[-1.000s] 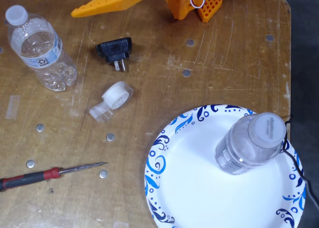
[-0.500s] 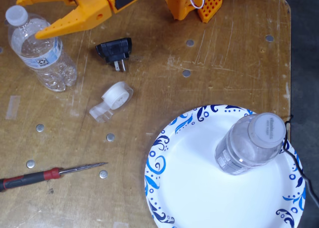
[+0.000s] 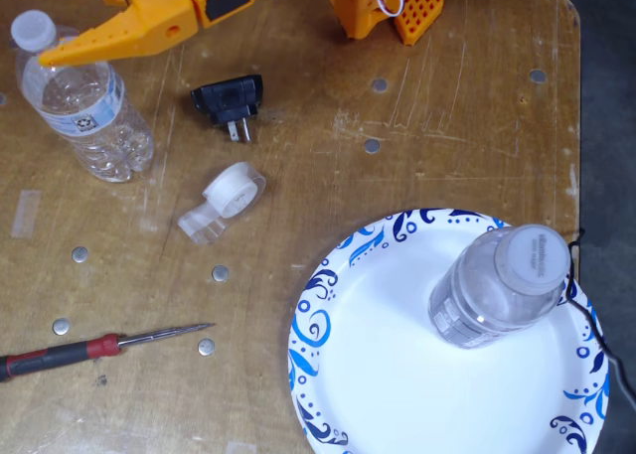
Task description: Move the bottles to the plate
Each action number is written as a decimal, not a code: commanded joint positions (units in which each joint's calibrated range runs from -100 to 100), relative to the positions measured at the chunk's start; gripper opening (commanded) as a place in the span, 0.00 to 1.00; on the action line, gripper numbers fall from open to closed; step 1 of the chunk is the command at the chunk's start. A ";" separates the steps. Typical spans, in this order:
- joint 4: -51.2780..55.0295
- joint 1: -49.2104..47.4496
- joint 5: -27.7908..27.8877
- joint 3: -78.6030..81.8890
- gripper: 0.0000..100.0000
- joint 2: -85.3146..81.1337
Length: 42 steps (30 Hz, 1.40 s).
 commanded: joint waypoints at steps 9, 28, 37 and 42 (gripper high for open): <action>-0.97 0.75 -0.20 -5.67 0.31 2.39; -6.28 0.85 -0.31 -5.13 0.31 5.84; -6.28 1.93 -0.31 -4.95 0.31 5.76; -6.89 1.93 -0.25 -3.78 0.25 5.76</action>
